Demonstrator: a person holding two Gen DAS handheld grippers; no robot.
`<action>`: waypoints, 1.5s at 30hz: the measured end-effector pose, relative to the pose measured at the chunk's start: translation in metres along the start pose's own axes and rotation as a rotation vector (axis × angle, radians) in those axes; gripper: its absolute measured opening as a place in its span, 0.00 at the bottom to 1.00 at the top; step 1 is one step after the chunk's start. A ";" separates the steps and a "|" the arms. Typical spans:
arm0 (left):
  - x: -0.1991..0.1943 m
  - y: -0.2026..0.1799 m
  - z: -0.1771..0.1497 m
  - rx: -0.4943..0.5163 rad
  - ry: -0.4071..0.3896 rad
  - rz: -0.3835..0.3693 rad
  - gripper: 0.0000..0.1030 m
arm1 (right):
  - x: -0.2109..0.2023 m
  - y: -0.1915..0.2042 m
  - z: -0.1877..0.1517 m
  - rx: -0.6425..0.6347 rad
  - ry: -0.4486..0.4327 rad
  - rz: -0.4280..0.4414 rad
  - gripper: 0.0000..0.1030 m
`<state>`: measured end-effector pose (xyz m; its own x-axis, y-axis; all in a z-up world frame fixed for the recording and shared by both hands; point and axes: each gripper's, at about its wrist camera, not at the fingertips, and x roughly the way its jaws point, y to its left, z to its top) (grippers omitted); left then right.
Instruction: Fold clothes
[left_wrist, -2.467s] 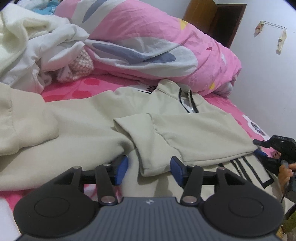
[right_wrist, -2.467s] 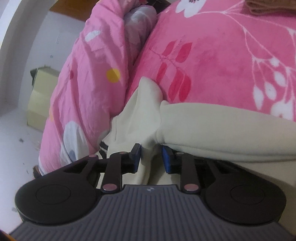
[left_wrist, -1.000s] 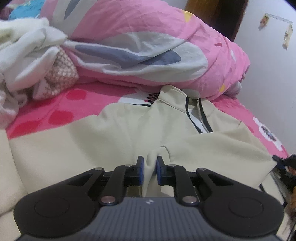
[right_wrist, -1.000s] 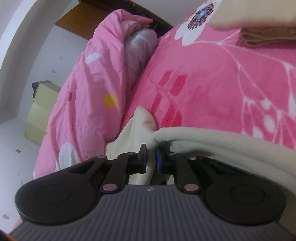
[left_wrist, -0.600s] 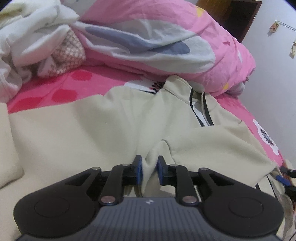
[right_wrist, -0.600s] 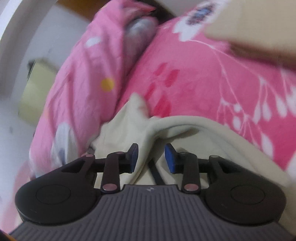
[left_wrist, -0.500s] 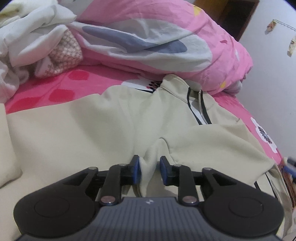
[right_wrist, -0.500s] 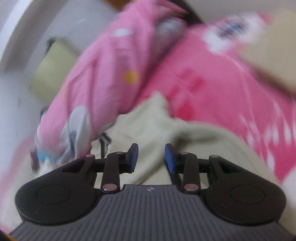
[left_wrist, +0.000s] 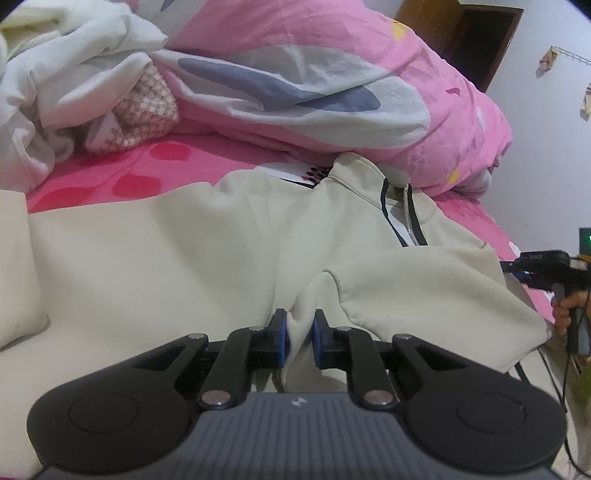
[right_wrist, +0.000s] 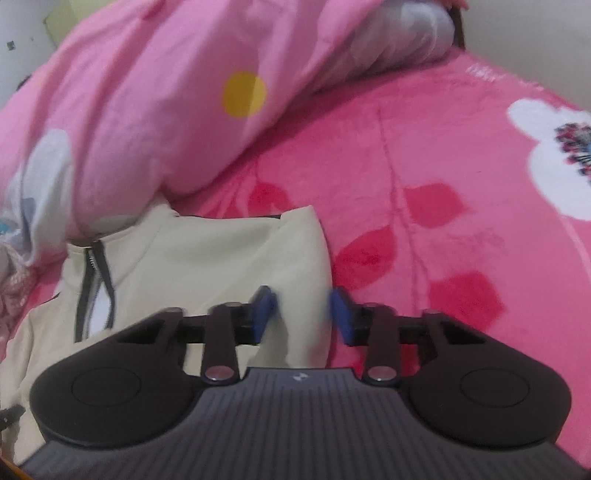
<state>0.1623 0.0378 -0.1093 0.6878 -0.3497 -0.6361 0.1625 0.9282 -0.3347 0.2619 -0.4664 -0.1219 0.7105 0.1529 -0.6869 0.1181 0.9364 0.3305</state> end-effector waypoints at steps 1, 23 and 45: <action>-0.001 0.000 0.000 -0.004 0.000 0.000 0.13 | -0.001 0.000 0.000 0.001 -0.024 0.011 0.07; -0.007 0.002 -0.009 0.057 -0.031 0.005 0.17 | -0.030 -0.006 0.011 0.066 -0.177 0.011 0.07; -0.011 -0.001 -0.026 0.108 -0.135 0.015 0.17 | 0.019 0.027 0.045 0.144 0.054 -0.182 0.02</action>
<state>0.1366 0.0376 -0.1199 0.7784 -0.3227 -0.5385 0.2222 0.9439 -0.2444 0.3097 -0.4522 -0.0975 0.6309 0.0056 -0.7758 0.3412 0.8961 0.2839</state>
